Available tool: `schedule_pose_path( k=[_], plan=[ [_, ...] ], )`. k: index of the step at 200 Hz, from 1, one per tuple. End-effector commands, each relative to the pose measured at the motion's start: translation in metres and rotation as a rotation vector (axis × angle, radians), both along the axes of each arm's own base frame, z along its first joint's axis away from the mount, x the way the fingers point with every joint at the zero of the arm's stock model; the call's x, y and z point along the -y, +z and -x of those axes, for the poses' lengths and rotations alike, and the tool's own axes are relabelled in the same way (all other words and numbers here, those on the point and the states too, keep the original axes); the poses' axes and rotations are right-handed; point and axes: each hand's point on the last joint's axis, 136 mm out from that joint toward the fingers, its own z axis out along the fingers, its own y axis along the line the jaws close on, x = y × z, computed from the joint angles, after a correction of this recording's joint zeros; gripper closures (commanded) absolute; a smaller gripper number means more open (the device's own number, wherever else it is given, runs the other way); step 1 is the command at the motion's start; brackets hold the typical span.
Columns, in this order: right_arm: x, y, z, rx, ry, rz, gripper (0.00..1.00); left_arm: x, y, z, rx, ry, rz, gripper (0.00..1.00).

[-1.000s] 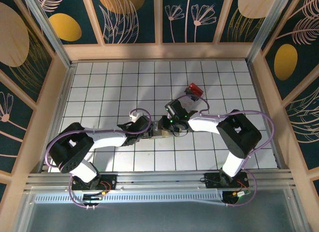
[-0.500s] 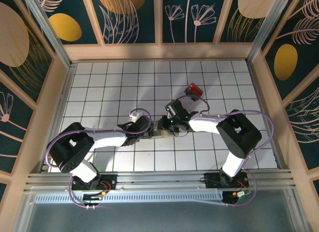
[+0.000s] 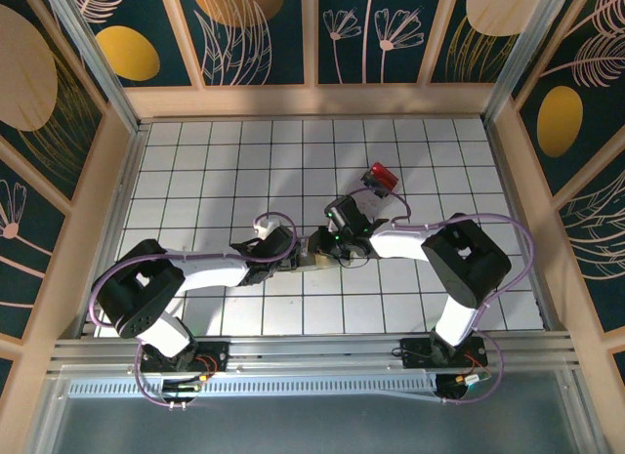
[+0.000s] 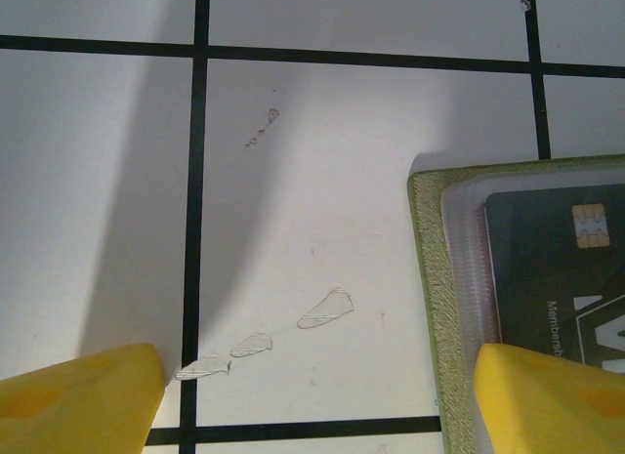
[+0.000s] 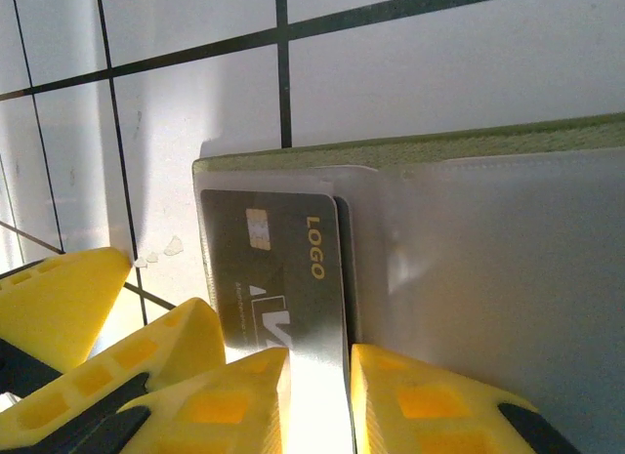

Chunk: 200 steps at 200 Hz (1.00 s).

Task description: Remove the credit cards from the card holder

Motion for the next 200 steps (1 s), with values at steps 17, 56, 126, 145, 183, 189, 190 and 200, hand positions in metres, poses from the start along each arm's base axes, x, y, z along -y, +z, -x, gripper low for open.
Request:
schedule_pose_path(
  k=[17,56,126,145,183,189,190,200],
  plan=[
    [0.006,-0.013,0.003,-0.028,-0.015,0.054,0.74,0.001,-0.016,0.008,-0.064,-0.015,-0.013,0.15],
    [-0.008,-0.007,0.003,-0.021,0.012,-0.006,0.74,0.001,-0.017,0.008,-0.066,-0.015,-0.015,0.16],
    [-0.028,0.010,0.005,-0.027,0.060,-0.148,0.78,0.005,-0.018,0.008,-0.074,-0.026,-0.007,0.16],
    [-0.031,0.021,0.005,-0.016,0.076,-0.194,0.79,0.005,-0.018,0.008,-0.077,-0.025,-0.007,0.16],
    [-0.033,0.038,0.005,0.000,0.092,-0.263,0.82,0.001,-0.020,0.011,-0.082,-0.012,-0.011,0.16],
    [-0.031,0.040,0.004,0.000,0.089,-0.274,0.82,0.000,-0.021,0.011,-0.082,-0.011,-0.014,0.16],
    [-0.031,0.040,0.004,0.000,0.089,-0.276,0.82,0.000,-0.021,0.011,-0.082,-0.011,-0.015,0.16],
    [-0.030,0.043,0.003,0.001,0.088,-0.294,0.83,-0.001,-0.020,0.011,-0.081,-0.008,-0.020,0.16]
  ],
)
